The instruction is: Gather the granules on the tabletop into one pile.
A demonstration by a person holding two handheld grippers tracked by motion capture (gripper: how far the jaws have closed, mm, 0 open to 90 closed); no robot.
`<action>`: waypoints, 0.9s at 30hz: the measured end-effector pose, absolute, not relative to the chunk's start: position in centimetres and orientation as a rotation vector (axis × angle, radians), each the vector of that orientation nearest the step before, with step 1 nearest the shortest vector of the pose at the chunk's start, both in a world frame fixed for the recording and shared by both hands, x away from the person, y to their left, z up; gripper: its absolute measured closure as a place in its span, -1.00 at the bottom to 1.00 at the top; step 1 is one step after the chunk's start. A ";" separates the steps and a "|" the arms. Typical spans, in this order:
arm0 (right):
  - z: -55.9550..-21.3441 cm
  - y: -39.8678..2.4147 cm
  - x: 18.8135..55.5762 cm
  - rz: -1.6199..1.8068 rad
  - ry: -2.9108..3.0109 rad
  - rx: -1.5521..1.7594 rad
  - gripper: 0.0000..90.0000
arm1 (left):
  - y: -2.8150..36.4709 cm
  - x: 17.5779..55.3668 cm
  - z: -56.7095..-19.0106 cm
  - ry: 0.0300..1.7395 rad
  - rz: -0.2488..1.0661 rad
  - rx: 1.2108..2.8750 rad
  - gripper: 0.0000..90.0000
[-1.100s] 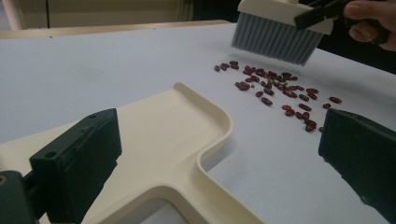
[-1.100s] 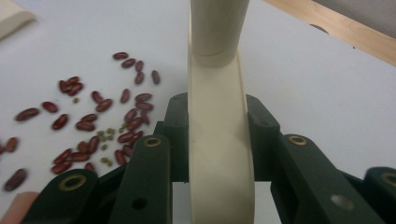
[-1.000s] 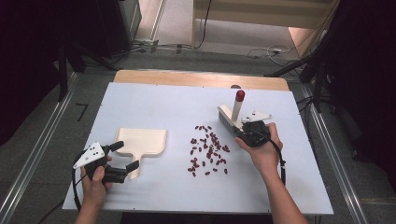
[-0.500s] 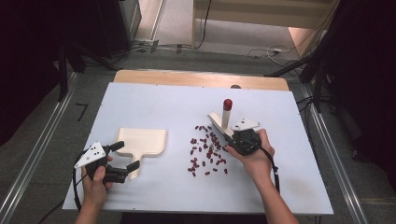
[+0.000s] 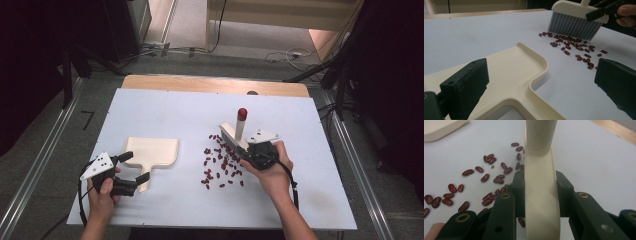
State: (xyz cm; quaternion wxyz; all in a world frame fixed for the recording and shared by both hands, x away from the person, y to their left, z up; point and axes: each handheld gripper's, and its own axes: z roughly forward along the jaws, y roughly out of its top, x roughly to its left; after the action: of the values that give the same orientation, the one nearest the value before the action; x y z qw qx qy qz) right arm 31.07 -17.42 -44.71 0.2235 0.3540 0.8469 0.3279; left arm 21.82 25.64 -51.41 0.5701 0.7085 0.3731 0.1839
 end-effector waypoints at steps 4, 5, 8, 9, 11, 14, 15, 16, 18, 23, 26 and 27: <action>-43.6 -18.0 30.6 0.986 2.335 0.988 0.47 | 25.6 21.9 -51.4 0.878 0.430 1.662 -1.00; -43.4 -18.0 30.3 1.007 2.342 0.982 0.47 | 25.6 21.9 -51.4 0.877 0.431 1.663 -1.00; -42.9 -17.7 29.3 1.061 2.367 0.960 0.47 | 25.6 21.9 -51.4 0.879 0.432 1.665 -1.00; -42.8 -17.5 28.9 1.082 2.375 0.954 0.47 | 25.6 21.9 -51.4 0.886 0.432 1.665 -1.00; -42.5 -17.3 28.1 1.135 2.402 0.951 0.47 | 25.7 22.0 -51.4 0.894 0.425 1.663 -1.00; -42.2 -16.7 27.1 1.178 2.431 0.933 0.46 | 25.8 22.0 -51.4 0.899 0.425 1.656 -1.00; -42.1 -16.5 26.7 1.194 2.443 0.925 0.46 | 25.8 22.0 -51.4 0.900 0.426 1.657 -1.00; -42.1 -16.2 26.4 1.207 2.451 0.921 0.46 | 25.8 22.0 -51.4 0.900 0.426 1.658 -1.00; -42.2 -15.7 25.8 1.215 2.481 0.902 0.46 | 25.7 22.0 -51.4 0.900 0.426 1.659 -1.00; -43.1 -14.2 24.8 1.233 2.548 0.879 0.47 | 25.7 22.0 -51.4 0.901 0.426 1.659 -1.00; -44.0 -13.5 24.6 1.241 2.590 0.880 0.46 | 25.7 22.0 -51.4 0.901 0.426 1.657 -1.00; -44.4 -13.3 24.7 1.247 2.609 0.894 0.46 | 25.7 22.0 -51.4 0.901 0.427 1.657 -1.00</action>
State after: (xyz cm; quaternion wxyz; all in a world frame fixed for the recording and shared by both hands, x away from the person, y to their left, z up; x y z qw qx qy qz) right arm 24.65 -13.28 -44.44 0.0572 0.2949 0.8605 0.4114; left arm 22.04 25.74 -51.42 0.5679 0.7053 0.3836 0.1816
